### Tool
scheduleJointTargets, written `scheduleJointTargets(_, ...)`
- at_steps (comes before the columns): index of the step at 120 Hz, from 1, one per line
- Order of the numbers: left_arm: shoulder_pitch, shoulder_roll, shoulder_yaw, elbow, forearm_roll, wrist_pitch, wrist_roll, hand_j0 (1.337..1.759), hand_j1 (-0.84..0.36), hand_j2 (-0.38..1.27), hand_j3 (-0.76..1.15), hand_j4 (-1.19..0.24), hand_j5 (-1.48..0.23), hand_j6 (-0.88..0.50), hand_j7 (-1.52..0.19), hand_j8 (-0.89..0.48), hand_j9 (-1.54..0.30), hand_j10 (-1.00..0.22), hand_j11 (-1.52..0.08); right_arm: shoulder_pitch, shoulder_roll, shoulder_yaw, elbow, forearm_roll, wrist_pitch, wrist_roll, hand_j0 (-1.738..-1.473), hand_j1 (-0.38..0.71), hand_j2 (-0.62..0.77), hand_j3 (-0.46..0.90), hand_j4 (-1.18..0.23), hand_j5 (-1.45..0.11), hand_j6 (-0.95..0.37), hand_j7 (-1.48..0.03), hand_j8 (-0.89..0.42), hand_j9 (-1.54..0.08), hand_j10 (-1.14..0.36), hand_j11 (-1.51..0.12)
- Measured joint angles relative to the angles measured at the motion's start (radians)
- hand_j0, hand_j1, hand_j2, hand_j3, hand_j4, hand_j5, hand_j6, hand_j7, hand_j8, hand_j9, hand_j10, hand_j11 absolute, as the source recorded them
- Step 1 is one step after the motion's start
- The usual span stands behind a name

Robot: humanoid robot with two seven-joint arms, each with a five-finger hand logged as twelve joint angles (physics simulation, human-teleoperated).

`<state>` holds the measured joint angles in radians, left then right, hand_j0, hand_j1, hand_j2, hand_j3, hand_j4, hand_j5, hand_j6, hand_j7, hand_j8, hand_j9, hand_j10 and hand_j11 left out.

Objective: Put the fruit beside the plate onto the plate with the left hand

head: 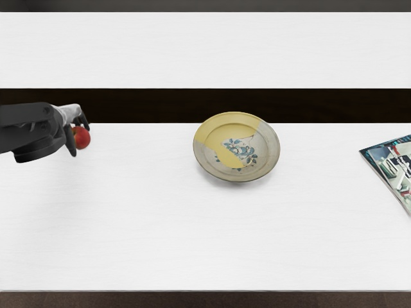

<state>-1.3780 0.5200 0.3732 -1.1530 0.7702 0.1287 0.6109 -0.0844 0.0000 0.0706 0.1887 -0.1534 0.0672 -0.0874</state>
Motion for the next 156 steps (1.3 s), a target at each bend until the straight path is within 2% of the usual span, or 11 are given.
scheduleJointTargets(24, 0.005, -0.009, 0.025, 0.0, 0.003, 0.001, 0.0, 1.657, -0.23, 0.13, 0.0, -0.65, -0.61, -0.5, -0.63, -0.57, -0.66, -0.53, -0.66, 0.0, 0.0, 0.0, 0.0, 0.0, 0.0, 0.0, -1.658, -0.32, 0.0, 0.0, -0.02, -0.03, -0.02, -0.03, -0.02, -0.03, -0.02, -0.03)
scheduleJointTargets(84, 0.021, -0.009, 0.032, 0.0, 0.003, -0.003, 0.001, 1.65, -0.26, 0.2, 0.0, -0.62, -0.82, -0.46, -0.84, -0.5, -0.88, -0.65, -0.88, 0.0, 0.0, 0.0, 0.0, 0.0, 0.0, 0.0, -1.658, -0.33, 0.0, 0.0, -0.02, -0.03, -0.02, -0.03, -0.02, -0.03, -0.02, -0.03)
scheduleJointTargets(87, 0.023, -0.009, 0.031, 0.0, 0.005, -0.003, 0.001, 1.649, -0.28, 0.3, 0.0, -0.61, -0.84, -0.45, -0.85, -0.48, -0.89, -0.65, -0.89, 0.0, 0.0, 0.0, 0.0, 0.0, 0.0, 0.0, -1.658, -0.32, 0.0, 0.0, -0.02, -0.03, -0.02, -0.03, -0.02, -0.03, -0.02, -0.03)
scheduleJointTargets(109, 0.004, -0.009, 0.021, 0.001, -0.013, -0.008, 0.001, 1.65, -0.31, 0.33, 0.0, -0.55, -0.94, -0.38, -0.93, -0.44, -0.94, -0.69, -0.93, 0.0, 0.0, 0.0, 0.0, 0.0, 0.0, 0.0, -1.658, -0.32, 0.0, 0.0, -0.02, -0.03, -0.02, -0.03, -0.02, -0.03, -0.02, -0.03)
scheduleJointTargets(120, 0.002, -0.009, -0.048, 0.002, -0.027, -0.012, 0.001, 1.651, -0.32, 0.35, 0.0, -0.54, -0.96, -0.37, -0.93, -0.44, -0.95, -0.7, -0.94, 0.0, 0.0, 0.0, 0.0, 0.0, 0.0, 0.0, -1.658, -0.32, 0.0, 0.0, -0.02, -0.03, -0.02, -0.03, -0.02, -0.03, -0.02, -0.03)
scheduleJointTargets(135, 0.004, -0.016, -0.23, 0.002, -0.072, -0.018, 0.001, 1.652, -0.32, 0.33, 0.0, -0.52, -0.96, -0.36, -0.94, -0.42, -0.95, -0.71, -0.95, 0.0, 0.0, 0.0, 0.0, 0.0, 0.0, 0.0, -1.658, -0.32, 0.0, 0.0, -0.02, -0.03, -0.02, -0.03, -0.02, -0.03, -0.02, -0.03)
scheduleJointTargets(136, 0.003, -0.018, -0.242, 0.002, -0.075, -0.019, 0.001, 1.652, -0.34, 0.44, 0.0, -0.51, -0.97, -0.35, -0.94, -0.4, -0.95, -0.71, -0.95, 0.0, 0.0, 0.0, 0.0, 0.0, 0.0, 0.0, -1.658, -0.32, 0.0, 0.0, -0.02, -0.03, -0.02, -0.03, -0.02, -0.03, -0.02, -0.03)
scheduleJointTargets(138, 0.004, -0.023, -0.264, 0.002, -0.082, -0.02, 0.001, 1.652, -0.35, 0.41, 0.0, -0.52, -0.97, -0.35, -0.94, -0.4, -0.95, -0.71, -0.95, 0.0, 0.0, 0.0, 0.0, 0.0, 0.0, 0.0, -1.658, -0.33, 0.0, 0.0, -0.02, -0.03, -0.02, -0.03, -0.02, -0.03, -0.02, -0.03)
scheduleJointTargets(139, 0.005, -0.025, -0.275, 0.002, -0.085, -0.022, 0.001, 1.652, -0.37, 0.53, 0.0, -0.51, -0.97, -0.34, -0.95, -0.38, -0.95, -0.71, -0.95, 0.0, 0.0, 0.0, 0.0, 0.0, 0.0, 0.0, -1.658, -0.33, 0.0, 0.0, -0.02, -0.03, -0.02, -0.03, -0.02, -0.03, -0.02, -0.03)
scheduleJointTargets(145, 0.006, -0.06, -0.336, 0.002, -0.098, -0.028, 0.001, 1.652, -0.38, 0.42, 0.0, -0.52, -0.98, -0.34, -0.95, -0.36, -0.95, -0.71, -0.95, 0.0, 0.0, 0.0, 0.0, 0.0, 0.0, 0.0, -1.658, -0.32, 0.0, 0.0, -0.02, -0.03, -0.02, -0.03, -0.02, -0.03, -0.02, -0.03)
scheduleJointTargets(156, 0.005, -0.127, -0.416, 0.001, -0.125, -0.036, 0.0, 1.653, -0.36, 0.39, 0.0, -0.57, -0.98, -0.35, -0.95, -0.37, -0.95, -0.71, -0.95, 0.0, 0.0, 0.0, 0.0, 0.0, 0.0, 0.0, -1.658, -0.32, 0.0, 0.0, -0.02, -0.03, -0.02, -0.03, -0.02, -0.03, -0.02, -0.03)
